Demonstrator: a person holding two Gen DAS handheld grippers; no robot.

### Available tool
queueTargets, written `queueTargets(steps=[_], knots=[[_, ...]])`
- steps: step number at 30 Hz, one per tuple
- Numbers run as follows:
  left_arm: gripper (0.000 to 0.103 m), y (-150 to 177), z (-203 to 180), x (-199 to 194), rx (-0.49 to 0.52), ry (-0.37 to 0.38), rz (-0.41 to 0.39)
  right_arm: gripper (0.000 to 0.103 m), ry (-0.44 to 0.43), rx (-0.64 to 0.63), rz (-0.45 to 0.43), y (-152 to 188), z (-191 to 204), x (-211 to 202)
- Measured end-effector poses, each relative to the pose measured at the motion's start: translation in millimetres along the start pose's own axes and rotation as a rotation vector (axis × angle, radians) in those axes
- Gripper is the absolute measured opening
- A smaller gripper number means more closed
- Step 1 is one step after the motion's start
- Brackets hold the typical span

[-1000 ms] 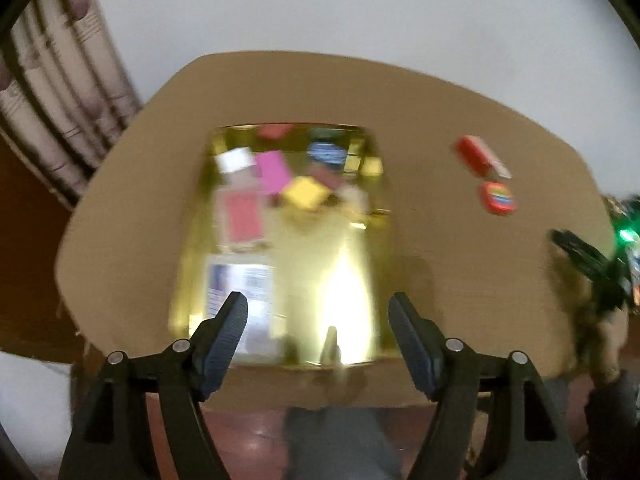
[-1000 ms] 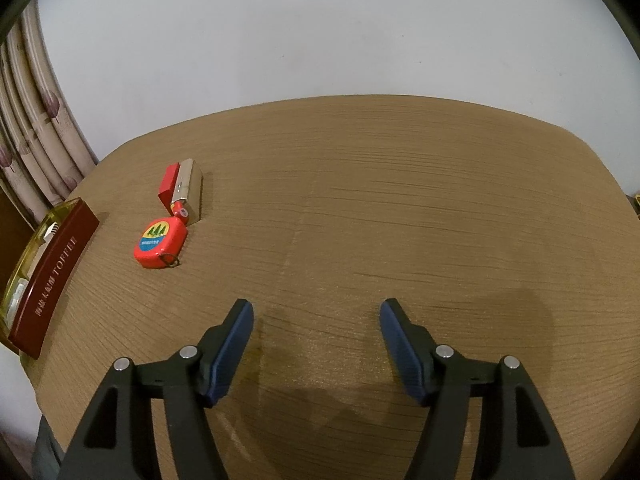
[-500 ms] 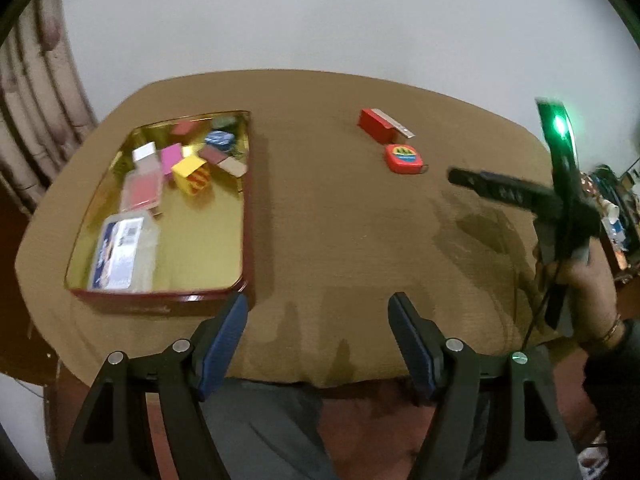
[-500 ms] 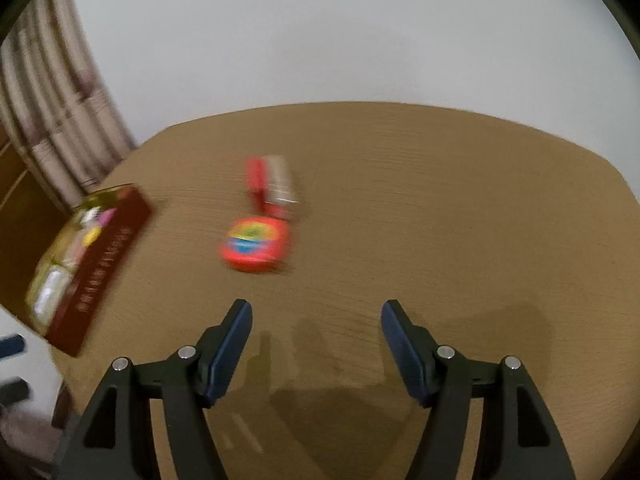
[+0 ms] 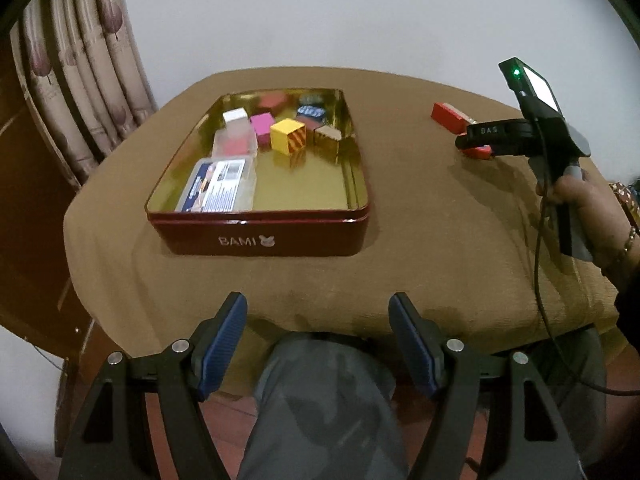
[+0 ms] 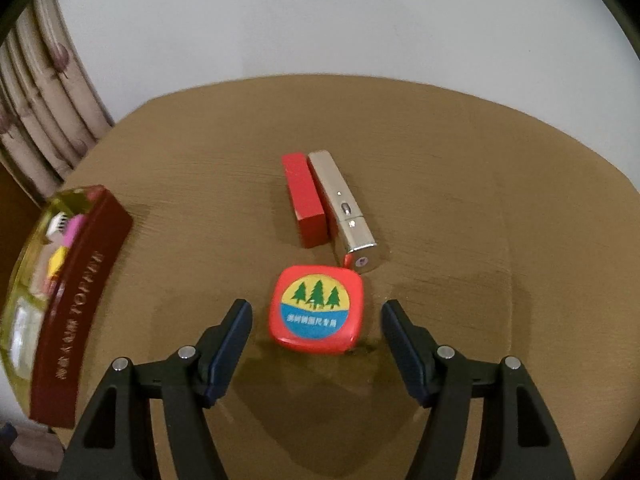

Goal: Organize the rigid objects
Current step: 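Grasp the red round tape measure with the right gripper, then lower the tape measure into the gold tin and open the right gripper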

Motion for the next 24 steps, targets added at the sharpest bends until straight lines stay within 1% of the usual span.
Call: queueTargets(steps=[1, 2, 3, 7, 9, 11, 13, 15, 17, 18, 19, 21, 24], knots=[[0.069, 1, 0, 0, -0.006, 0.000, 0.004, 0.063, 0.004, -0.002, -0.004, -1, 1, 1], [0.069, 3, 1, 0, -0.011, 0.004, 0.008, 0.053, 0.016, -0.014, -0.010, -2, 0, 1], [0.069, 3, 3, 2, -0.015, 0.005, 0.013, 0.049, 0.025, -0.024, -0.003, -2, 0, 2], [0.070, 3, 14, 8, -0.057, 0.006, 0.038, 0.049, 0.032, -0.058, 0.012, 1, 2, -2], [0.070, 2, 19, 7, -0.084, 0.006, 0.042, 0.049, 0.013, -0.046, 0.005, 4, 5, -10], [0.070, 1, 24, 3, -0.110, 0.009, 0.038, 0.049, -0.035, -0.040, -0.024, 3, 15, -27], [0.070, 2, 29, -1, -0.132, 0.005, 0.040, 0.049, -0.106, -0.054, -0.073, -5, 37, -52], [0.070, 3, 33, -5, -0.151, 0.011, 0.042, 0.049, -0.204, -0.106, -0.115, -19, 71, -77], [0.072, 4, 39, -9, -0.168, 0.008, 0.032, 0.049, -0.283, -0.181, -0.136, -33, 111, -97], [0.076, 4, 41, -9, -0.172, 0.002, 0.028, 0.049, -0.321, -0.224, -0.132, -38, 132, -102], [0.078, 3, 45, -10, -0.179, -0.004, 0.021, 0.049, -0.358, -0.265, -0.130, -42, 155, -106], [0.078, 3, 50, -11, -0.188, -0.008, 0.019, 0.049, -0.396, -0.318, -0.108, -51, 188, -100], [0.078, 5, 57, -9, -0.200, -0.010, 0.033, 0.048, -0.424, -0.388, -0.035, -43, 229, -82]])
Point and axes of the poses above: each gripper's, at about its wrist camera, not at the fingertips, and x roughly the way its jaws point, z to its left, y to its underside, the point moved 10 cm from there along x, roughly the way its jaws point, and after that the axes turned 11 degrees about -x, right-handed, at the moved point
